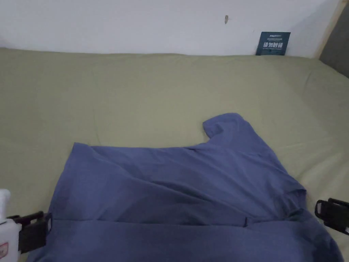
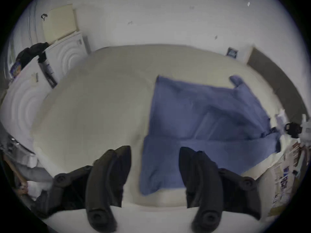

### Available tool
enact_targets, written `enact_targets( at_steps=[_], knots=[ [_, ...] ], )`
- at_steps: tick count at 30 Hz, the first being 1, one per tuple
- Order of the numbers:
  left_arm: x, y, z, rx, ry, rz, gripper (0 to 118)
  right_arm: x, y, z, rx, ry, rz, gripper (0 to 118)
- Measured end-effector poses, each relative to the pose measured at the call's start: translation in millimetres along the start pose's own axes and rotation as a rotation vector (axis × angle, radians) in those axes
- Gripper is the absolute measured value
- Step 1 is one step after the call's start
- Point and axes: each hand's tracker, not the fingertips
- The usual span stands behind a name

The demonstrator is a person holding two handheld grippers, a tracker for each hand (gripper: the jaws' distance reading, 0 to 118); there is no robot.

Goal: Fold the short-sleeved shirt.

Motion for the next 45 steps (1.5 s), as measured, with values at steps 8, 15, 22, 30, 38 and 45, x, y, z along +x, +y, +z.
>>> enact_targets(
  at_steps=[8,15,22,30,38,45],
  knots=[
    [26,13,-39,-0.044,-0.037,0.015,0,-22,16,-49,0.005,0.07,0.013,0],
    [25,33,-74,-0.069,-0.063,0.013,0,-40,106,-126,-0.033,0.192,0.101,96],
    [23,35,-101,-0.136,-0.029,-0.023,0,-47,151,-248,-0.172,0.086,0.146,93],
    [7,33,-114,-0.168,0.004,0.002,0,-51,147,-290,-0.242,0.055,0.23,74],
    [7,37,-120,-0.17,0.003,-0.01,0,-62,178,-260,-0.223,0.056,0.252,0],
    [-8,105,-162,-0.134,-0.013,0.054,94,-60,155,-273,-0.236,0.061,0.257,0]
  ],
)
